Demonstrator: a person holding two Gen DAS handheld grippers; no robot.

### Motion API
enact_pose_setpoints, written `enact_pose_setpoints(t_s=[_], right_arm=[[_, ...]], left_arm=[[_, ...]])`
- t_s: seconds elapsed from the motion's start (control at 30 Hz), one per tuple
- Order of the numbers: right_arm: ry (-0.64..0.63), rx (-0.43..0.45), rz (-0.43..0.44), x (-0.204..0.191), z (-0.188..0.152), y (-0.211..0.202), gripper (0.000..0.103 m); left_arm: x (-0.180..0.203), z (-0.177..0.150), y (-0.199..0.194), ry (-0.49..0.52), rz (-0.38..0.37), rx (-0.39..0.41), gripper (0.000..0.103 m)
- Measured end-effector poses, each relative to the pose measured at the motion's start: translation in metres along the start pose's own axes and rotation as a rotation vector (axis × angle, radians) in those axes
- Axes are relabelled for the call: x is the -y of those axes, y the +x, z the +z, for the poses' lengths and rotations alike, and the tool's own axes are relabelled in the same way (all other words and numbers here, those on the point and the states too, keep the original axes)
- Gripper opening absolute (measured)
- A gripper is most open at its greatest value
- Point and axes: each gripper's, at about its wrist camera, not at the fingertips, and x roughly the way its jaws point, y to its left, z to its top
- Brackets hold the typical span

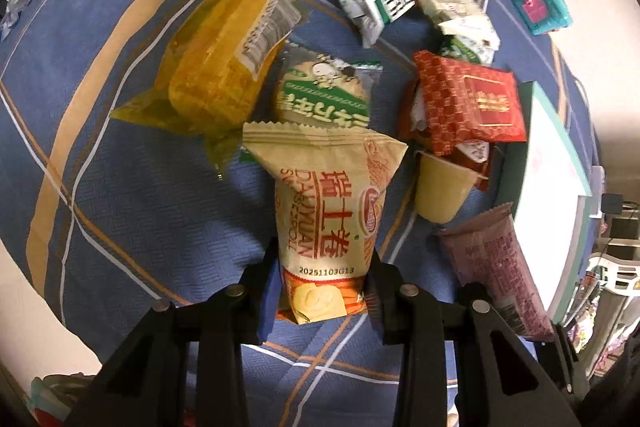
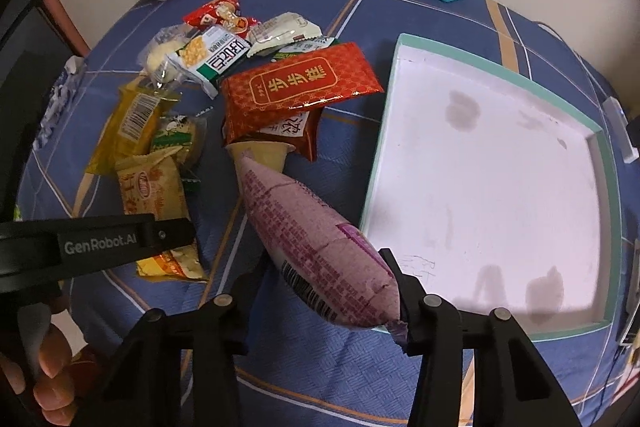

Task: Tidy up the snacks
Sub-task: 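Lift both swiss roll packs and carry them toward the white tray, then lower both packs into the tray and open both tools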

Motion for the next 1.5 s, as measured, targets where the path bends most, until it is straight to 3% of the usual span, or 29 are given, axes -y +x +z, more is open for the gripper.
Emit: enact_pose_setpoints(t_s=[0.17,0.27,0.67,0.77,0.93,1.07,1.17,1.27,1.5], right_arm=[[0.038,0.012,0.035,0.01,-0.002,-0.01,0.049],[0.045,0.034,0.072,0.012,-0.002,-0.016,0.033],[0.082,0.125,0.135,0.007,-0.002,-0.034,0.032],[0.147,0.17,0.152,0.023,0.0,-0.043,0.032],[0.344,0.216,-0.01,0.078,0.002,-0.05,0.032],[0.497,0.208,-0.071,0.126,-0.003,-0.046,0.032],[0.536,0.205,-0.126,0.145,-0.004,-0.043,0.032],[0.575,0.215,-0.124,0.163,-0.004,-0.042,0.032],[0.594,0.221,-0.179,0.197,0.004,-0.032,0.032]], left_arm=[[0.008,0.0,-0.011,0.027,-0.036,0.042,0.038],[0.012,0.0,-0.015,0.033,-0.052,0.061,0.038],[0.016,0.003,-0.032,0.054,-0.068,0.124,0.038],[0.026,0.002,-0.039,0.098,-0.07,0.162,0.038],[0.067,0.001,-0.044,0.237,-0.075,0.205,0.038],[0.108,-0.006,-0.039,0.368,-0.097,0.21,0.038],[0.139,-0.01,-0.033,0.458,-0.111,0.223,0.038],[0.161,-0.012,-0.026,0.519,-0.108,0.229,0.038],[0.203,-0.002,-0.002,0.597,-0.115,0.226,0.038]])
